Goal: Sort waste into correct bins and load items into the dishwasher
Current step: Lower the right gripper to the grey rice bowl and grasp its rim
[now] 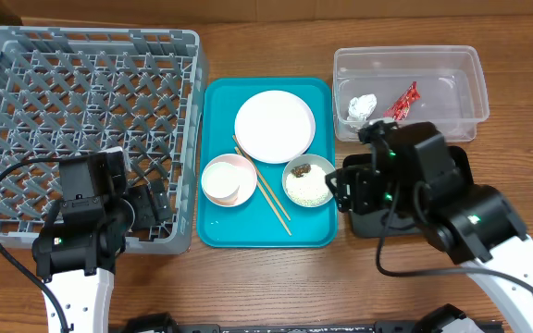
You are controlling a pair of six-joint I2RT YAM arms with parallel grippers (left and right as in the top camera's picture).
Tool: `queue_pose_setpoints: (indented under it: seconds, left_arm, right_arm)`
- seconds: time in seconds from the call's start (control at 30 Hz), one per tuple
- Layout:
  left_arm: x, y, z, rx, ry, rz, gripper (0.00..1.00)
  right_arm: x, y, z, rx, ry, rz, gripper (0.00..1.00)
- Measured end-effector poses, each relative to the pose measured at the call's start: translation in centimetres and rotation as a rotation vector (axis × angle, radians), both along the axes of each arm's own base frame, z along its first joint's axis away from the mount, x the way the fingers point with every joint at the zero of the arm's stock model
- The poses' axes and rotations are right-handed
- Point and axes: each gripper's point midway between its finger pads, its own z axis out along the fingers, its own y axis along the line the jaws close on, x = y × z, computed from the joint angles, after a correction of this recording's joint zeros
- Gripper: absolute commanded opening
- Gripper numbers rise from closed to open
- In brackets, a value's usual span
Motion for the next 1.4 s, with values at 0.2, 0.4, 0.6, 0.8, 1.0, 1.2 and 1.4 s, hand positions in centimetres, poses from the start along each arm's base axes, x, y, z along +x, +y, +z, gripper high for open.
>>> queue_pose_setpoints:
  seconds: [0.2, 0.4, 0.6, 0.8, 1.0, 1.2, 1.4]
  left_arm:
    - [0.0, 0.0, 0.0, 0.0, 0.0, 0.0, 1.0]
    - [0.0, 0.0, 0.0, 0.0, 0.0, 0.0, 1.0]
    - [0.0, 0.0, 0.0, 0.0, 0.0, 0.0, 1.0]
    - [0.0, 0.0, 0.0, 0.0, 0.0, 0.0, 1.0]
    - [0.0, 0.0, 0.0, 0.0, 0.0, 0.0, 1.0]
    - [0.0, 0.0, 0.0, 0.0, 0.0, 0.0, 1.0]
    - [0.0, 0.0, 0.0, 0.0, 0.0, 0.0, 1.0]
  right_arm:
    - [1.5, 2.0, -2.1, -0.014, 0.035, 0.028, 1.0]
    - [3.3, 3.0, -2.5, 0.002, 0.006, 0.03, 1.0]
    - [4.6, 3.8, -1.6, 0.036, -0.054, 0.03, 1.0]
    - [5.1, 4.1, -3.6, 0.008, -0.005, 0.03, 1.0]
    - [5.2, 4.8, -6.3, -0.028, 0.061, 0.048, 0.95]
    - [4.5, 6.9, -8.8, -0.065, 0.11, 0.109, 0.77]
    - [4.3, 8.1, -11.0, -0.088, 0.145, 0.134, 0.6]
